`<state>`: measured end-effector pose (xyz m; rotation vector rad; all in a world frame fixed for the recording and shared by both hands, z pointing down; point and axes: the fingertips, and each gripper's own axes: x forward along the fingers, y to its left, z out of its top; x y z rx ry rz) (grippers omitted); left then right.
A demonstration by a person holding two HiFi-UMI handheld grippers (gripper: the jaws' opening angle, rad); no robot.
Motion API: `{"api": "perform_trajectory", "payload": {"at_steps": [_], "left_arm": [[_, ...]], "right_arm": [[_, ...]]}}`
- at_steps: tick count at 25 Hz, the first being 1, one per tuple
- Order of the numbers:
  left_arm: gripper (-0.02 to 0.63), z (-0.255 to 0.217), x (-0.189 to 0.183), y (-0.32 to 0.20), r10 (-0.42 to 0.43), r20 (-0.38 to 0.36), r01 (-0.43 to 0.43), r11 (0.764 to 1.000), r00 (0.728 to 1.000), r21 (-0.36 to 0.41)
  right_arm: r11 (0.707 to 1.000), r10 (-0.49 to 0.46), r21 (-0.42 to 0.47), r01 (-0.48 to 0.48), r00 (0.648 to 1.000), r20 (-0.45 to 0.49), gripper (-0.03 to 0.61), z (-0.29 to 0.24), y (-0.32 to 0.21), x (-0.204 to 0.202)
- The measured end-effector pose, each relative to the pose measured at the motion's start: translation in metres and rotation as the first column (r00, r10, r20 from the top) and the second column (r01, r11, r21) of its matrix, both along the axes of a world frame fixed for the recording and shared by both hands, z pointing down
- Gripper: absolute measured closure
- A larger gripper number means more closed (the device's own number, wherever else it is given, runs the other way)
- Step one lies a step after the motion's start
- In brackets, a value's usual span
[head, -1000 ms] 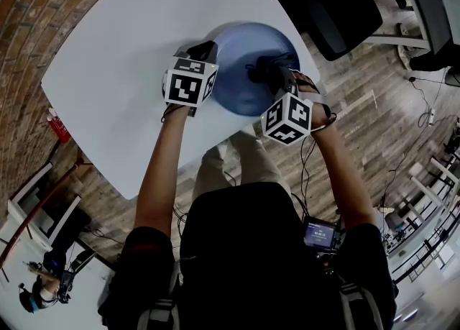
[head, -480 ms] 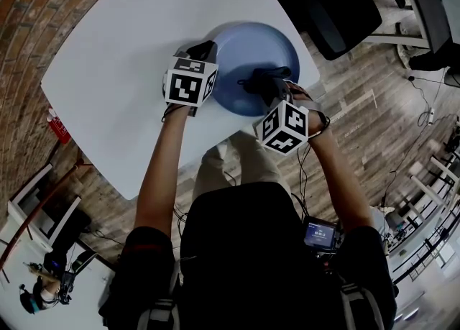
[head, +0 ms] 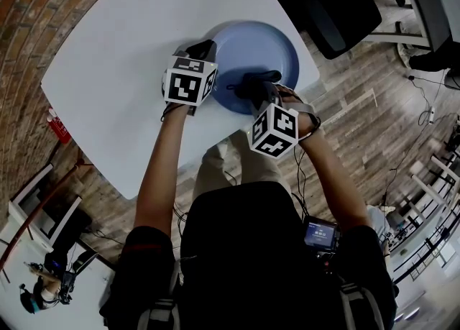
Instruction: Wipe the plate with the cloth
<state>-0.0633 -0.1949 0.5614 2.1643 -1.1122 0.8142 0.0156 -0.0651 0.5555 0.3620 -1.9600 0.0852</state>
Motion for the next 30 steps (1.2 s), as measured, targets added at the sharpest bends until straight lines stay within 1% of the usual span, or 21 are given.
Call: {"api": "perform_trajectory", "payload": {"at_steps": [11,25,30], "left_arm": [[0.584,0.001,-0.001,0.0,0.001,0.009,-0.001,1.0,1.0,0.01],[0.584,0.0,0.002,0.001,0.002,0.004,-0.002,1.0,1.0,0.012],[0.584,0.0,0.003,0.0,0.005,0.006,-0.005,1.0,1.0,0.022]], "right_arm": [[1.0,0.014,-0.015,-0.014,0.999,0.044,0.537,0.001,-0.007,-0.025],[0.999,0.045,0.007,-0.046,0.997,0.061,0.537,0.001,-0.027,-0.037],[0.999,0.051,-0.009,-0.05,0.995,0.083,0.537,0.0,-0.037,-0.038]]}}
